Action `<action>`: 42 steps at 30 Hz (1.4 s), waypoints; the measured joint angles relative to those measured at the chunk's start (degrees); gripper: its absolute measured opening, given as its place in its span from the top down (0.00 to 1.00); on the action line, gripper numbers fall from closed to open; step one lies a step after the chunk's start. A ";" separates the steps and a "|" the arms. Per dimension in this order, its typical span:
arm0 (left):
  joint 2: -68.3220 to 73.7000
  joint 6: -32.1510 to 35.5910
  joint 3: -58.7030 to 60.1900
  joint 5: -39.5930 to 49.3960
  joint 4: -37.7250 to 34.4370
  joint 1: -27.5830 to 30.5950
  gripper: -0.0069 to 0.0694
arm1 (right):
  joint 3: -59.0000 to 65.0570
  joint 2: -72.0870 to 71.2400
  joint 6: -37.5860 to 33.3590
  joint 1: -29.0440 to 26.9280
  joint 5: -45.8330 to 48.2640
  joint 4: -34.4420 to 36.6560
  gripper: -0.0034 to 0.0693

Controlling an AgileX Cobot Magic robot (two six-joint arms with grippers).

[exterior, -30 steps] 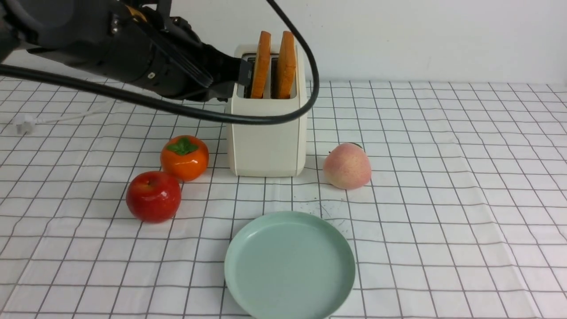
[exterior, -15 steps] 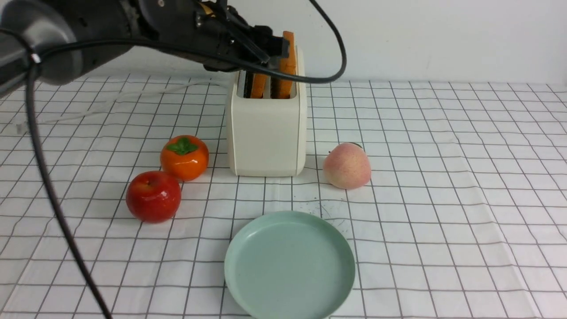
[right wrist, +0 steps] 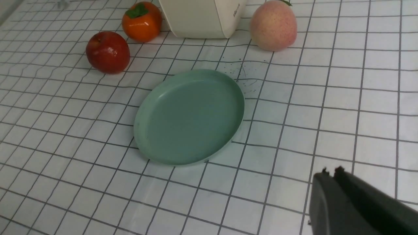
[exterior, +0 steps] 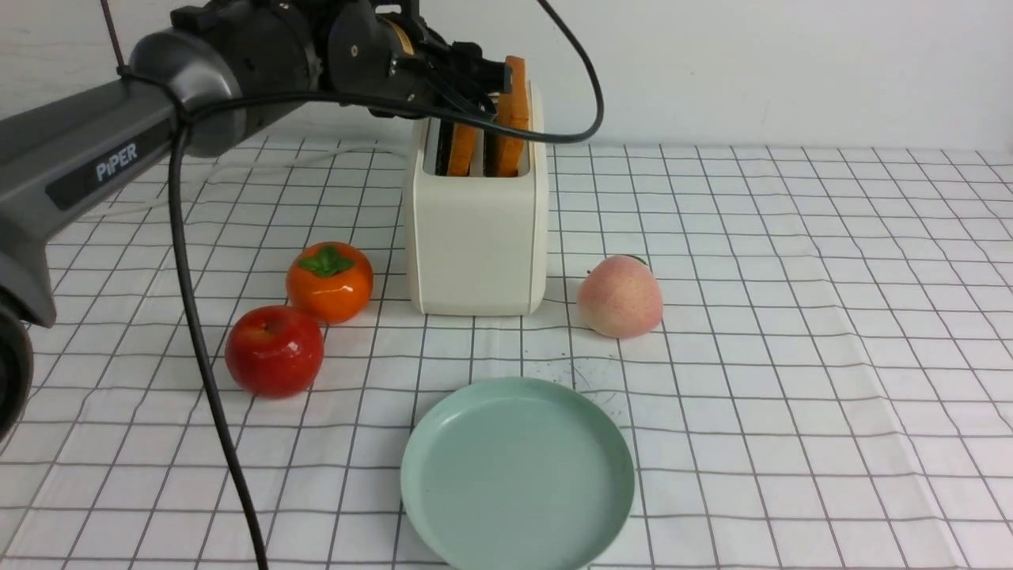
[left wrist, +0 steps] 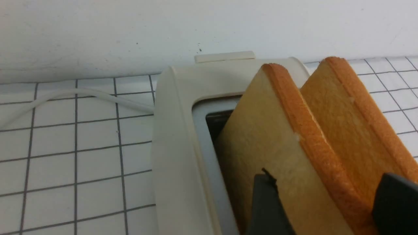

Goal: Take toasted bread from bread machine on white checkered table place on plate.
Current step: 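Reach for a toast slice standing in the toaster with the left gripper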

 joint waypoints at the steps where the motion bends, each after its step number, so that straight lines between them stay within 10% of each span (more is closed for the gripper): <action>1: 0.16 -0.18 0.00 -0.51 0.00 0.00 0.37 | 0.00 0.00 0.00 0.00 0.03 0.21 0.92; 30: 2.39 -0.77 -0.11 -4.35 4.18 -2.26 0.38 | -0.06 0.00 -25.34 0.00 -14.79 18.14 0.91; 38: 3.29 -1.15 -0.11 -4.53 10.77 -2.26 0.77 | -0.06 0.00 -25.49 0.00 -14.55 18.98 0.91; 42: 2.65 -1.15 -0.11 -4.25 11.12 -2.21 0.79 | -0.06 0.00 -25.49 0.00 -14.55 19.66 0.90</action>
